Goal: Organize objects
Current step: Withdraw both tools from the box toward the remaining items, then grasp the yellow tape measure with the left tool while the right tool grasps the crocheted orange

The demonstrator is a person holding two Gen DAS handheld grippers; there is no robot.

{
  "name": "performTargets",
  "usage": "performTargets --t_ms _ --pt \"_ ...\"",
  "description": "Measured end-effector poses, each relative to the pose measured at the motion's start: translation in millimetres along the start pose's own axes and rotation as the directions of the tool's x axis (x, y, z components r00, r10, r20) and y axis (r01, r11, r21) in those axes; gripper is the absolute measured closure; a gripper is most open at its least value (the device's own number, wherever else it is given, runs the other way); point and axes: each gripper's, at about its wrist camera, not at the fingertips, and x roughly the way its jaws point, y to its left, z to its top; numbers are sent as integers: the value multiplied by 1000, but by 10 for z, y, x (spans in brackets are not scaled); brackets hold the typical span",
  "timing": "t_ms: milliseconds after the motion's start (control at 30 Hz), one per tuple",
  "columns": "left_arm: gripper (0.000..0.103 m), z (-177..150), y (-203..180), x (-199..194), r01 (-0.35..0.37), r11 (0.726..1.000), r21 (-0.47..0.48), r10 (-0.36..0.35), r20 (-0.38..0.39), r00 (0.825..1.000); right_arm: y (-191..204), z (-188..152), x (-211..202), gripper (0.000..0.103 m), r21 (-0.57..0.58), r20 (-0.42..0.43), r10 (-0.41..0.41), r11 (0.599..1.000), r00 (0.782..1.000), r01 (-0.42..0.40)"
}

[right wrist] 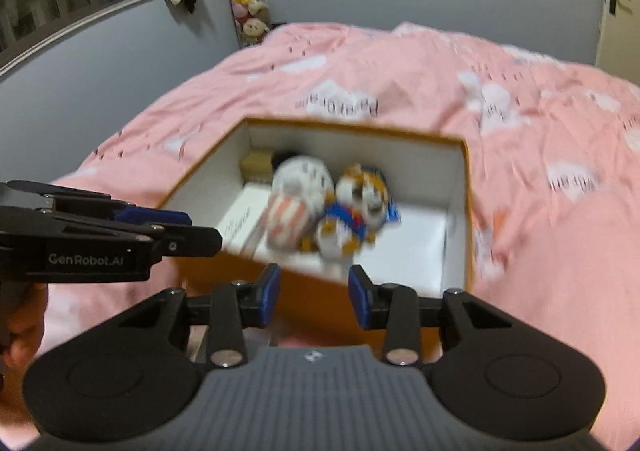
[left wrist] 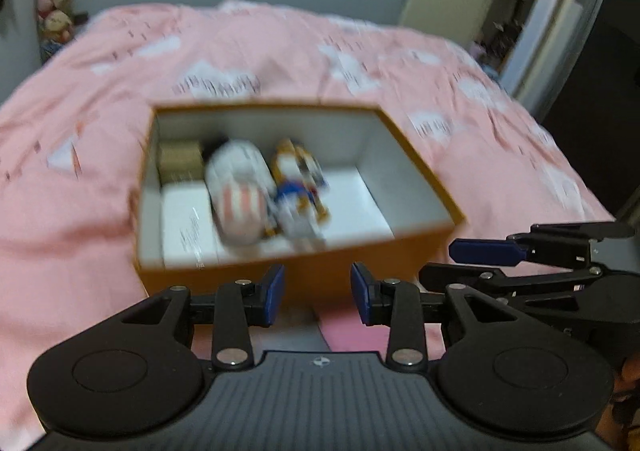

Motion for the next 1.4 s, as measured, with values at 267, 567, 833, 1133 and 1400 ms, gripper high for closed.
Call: performTargets --t_ms 267,567,833,1133,1400 --pt "69 -522 -203 304 80 996 50 -61 -299 952 -23 -787 -88 55 119 -218 -36 991 975 63" --pt "69 -627 -311 402 118 988 101 -75 -355 932 -23 -1108 -3 45 154 -318 -33 984 948 86" --pt "69 -709 -349 461 159 982 104 -109 -378 919 -80 -1205 134 43 191 -378 -5 978 926 83" --pt "69 -664 -427 423 219 966 134 -162 -345 925 -67 -1190 110 51 181 -361 -3 981 932 73" --pt "66 -603 -456 444 242 960 142 -185 -327 927 -138 -1105 -29 52 210 -264 -5 976 965 62"
